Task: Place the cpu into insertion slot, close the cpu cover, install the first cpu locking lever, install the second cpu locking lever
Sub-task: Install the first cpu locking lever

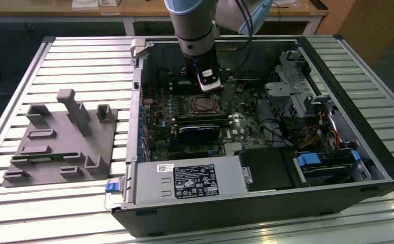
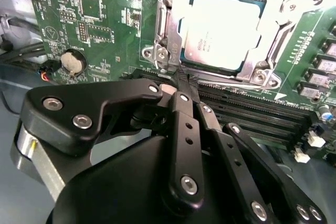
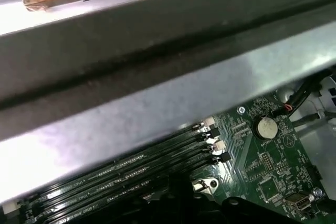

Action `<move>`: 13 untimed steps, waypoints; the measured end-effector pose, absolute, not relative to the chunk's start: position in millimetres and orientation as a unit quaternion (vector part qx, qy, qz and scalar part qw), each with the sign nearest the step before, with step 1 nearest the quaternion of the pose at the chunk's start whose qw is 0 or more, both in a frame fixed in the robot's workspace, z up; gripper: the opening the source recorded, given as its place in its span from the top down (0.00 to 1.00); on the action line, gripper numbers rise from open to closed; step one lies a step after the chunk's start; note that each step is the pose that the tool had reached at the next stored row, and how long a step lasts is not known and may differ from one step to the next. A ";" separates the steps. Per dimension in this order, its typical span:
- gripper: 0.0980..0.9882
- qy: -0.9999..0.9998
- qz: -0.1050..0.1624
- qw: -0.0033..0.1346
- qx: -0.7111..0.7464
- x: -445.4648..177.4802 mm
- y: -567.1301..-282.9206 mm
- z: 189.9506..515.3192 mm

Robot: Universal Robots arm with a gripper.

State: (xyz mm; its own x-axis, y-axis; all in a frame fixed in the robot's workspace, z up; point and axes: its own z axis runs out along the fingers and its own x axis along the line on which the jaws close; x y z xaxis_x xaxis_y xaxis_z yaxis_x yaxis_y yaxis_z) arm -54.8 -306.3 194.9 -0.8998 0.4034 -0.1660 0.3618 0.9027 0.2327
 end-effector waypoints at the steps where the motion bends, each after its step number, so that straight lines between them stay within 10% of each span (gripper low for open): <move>1: 0.99 0.970 0.098 0.107 0.198 -54.8 -306.3 194.4; 13: 0.99 0.969 0.096 0.112 0.198 -55.2 -306.3 193.2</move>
